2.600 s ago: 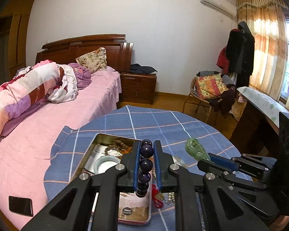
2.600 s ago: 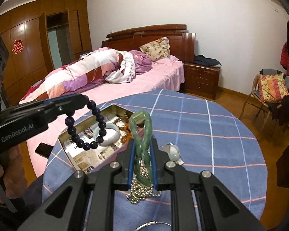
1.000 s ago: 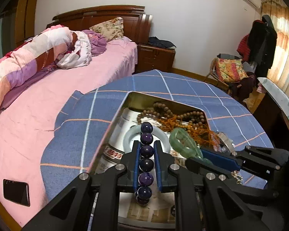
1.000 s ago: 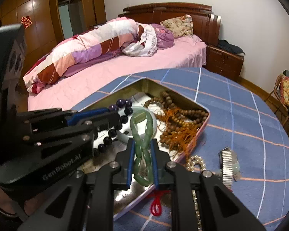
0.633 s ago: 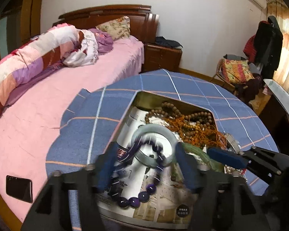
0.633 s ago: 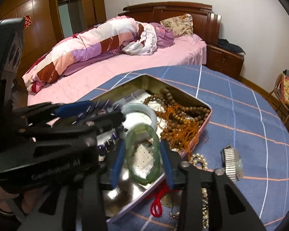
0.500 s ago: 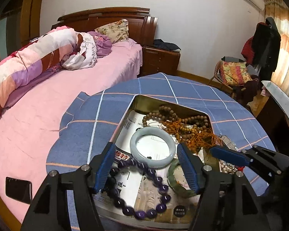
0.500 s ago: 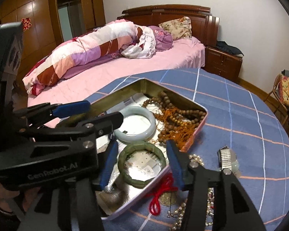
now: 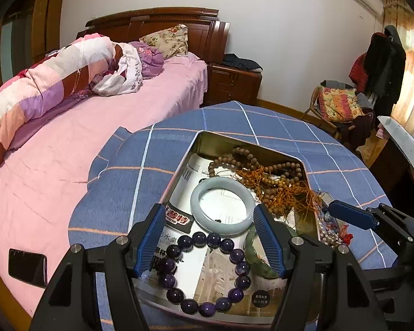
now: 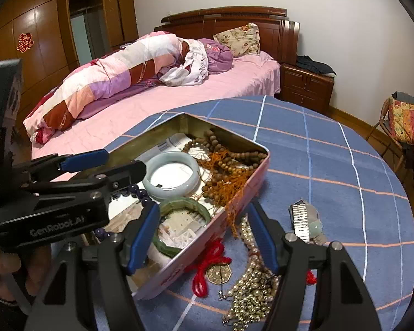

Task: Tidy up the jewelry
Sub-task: 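Open the left tool to drop the purple bracelet in the tin while the right tool releases the jade pendant, then grasp the silver bangle with the right tool while the left tool grasps the gold bead chain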

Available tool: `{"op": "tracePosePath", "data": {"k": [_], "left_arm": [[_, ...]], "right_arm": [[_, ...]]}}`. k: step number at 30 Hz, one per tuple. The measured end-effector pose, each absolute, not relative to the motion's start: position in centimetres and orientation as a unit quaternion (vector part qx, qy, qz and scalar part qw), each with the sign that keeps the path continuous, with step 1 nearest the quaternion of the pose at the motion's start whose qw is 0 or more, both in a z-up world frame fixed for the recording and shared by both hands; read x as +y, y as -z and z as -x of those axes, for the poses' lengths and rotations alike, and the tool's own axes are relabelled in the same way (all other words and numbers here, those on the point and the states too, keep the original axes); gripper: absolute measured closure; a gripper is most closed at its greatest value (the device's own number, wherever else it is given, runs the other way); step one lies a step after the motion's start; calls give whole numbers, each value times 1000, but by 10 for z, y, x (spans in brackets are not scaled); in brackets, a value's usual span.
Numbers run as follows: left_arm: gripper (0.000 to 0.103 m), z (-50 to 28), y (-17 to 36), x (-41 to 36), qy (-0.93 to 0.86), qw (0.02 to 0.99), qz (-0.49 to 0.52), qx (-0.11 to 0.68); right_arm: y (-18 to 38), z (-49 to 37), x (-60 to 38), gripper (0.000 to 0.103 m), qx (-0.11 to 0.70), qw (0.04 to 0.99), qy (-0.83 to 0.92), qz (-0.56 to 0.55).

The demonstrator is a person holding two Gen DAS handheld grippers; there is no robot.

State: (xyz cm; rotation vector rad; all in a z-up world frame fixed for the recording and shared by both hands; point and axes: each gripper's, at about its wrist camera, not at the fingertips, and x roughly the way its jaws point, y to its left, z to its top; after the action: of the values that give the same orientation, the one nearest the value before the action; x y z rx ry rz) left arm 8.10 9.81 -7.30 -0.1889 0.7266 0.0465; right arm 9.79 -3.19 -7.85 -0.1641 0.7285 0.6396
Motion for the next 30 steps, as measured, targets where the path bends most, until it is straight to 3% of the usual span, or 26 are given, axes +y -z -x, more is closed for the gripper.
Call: {"op": "tracePosePath", "data": {"k": [22,24,30], "left_arm": [[31,-63,60,58,1,934,65,352],[31,-62,61,53,0,933,58,355],[31,-60,61,48,-1,932,60,357]], "right_arm": [[108,-52,-167,30,409,880,-226,81],[111,-47,-171,33,412,878,-229,85],[122,-37,-171,60,425,865,-247,100]]}}
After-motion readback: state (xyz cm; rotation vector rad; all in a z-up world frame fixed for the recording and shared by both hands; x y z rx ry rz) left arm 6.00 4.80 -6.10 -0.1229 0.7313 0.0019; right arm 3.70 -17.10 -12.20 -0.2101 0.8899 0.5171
